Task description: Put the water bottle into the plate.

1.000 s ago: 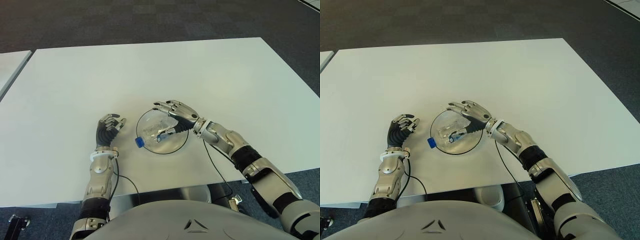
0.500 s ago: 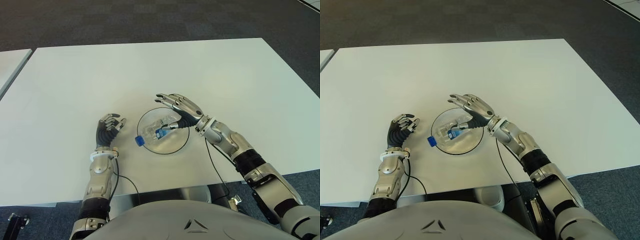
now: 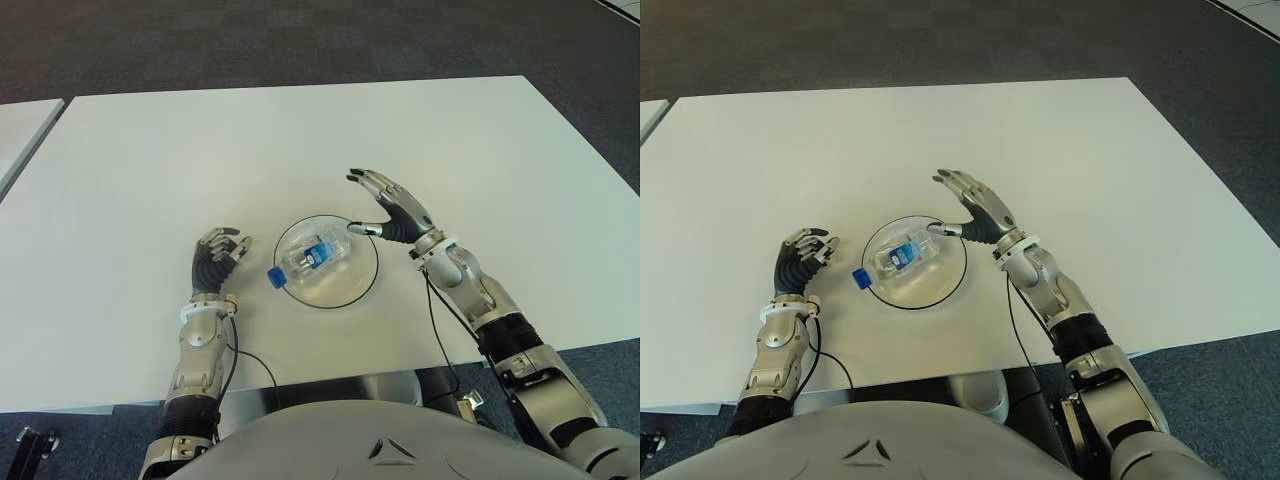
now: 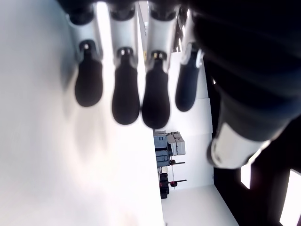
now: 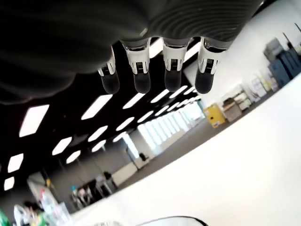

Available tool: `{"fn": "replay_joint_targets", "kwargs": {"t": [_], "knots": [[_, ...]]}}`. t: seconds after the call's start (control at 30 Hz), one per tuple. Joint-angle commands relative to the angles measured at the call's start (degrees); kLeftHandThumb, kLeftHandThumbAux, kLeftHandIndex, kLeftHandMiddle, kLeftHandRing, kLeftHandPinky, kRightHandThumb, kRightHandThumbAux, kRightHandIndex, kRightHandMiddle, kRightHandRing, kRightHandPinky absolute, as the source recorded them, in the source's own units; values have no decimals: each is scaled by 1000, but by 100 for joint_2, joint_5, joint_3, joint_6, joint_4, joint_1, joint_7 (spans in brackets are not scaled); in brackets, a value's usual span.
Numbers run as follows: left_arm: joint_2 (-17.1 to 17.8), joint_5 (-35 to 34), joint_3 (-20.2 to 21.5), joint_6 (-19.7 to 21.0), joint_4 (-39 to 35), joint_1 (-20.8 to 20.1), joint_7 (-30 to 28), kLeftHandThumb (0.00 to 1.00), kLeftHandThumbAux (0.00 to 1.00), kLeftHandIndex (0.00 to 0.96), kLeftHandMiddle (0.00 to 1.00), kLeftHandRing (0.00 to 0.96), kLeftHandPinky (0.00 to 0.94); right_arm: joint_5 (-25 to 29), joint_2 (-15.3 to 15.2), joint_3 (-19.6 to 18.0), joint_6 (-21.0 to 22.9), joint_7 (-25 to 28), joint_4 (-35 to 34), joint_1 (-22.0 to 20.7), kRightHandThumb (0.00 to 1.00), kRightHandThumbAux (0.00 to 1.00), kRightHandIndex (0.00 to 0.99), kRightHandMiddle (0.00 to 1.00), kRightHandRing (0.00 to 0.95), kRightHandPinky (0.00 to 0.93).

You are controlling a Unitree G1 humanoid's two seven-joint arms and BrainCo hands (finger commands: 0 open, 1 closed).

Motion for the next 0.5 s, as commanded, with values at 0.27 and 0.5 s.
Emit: {"fn": "replay_joint_targets", "kwargs": {"t": [0.27,0.5], "knots": [[-19,89,-5,134,53,42,48,702,715,434,686,674,653,1319,545,-737,-795,-61,879,219,149,257,0,0,0,0],[-35,52,-8,161,15,47,19,702,715,434,682,667,651,1364,831,-1092,-1168,-534,1158,477,104,434,0,0,0,18]]}}
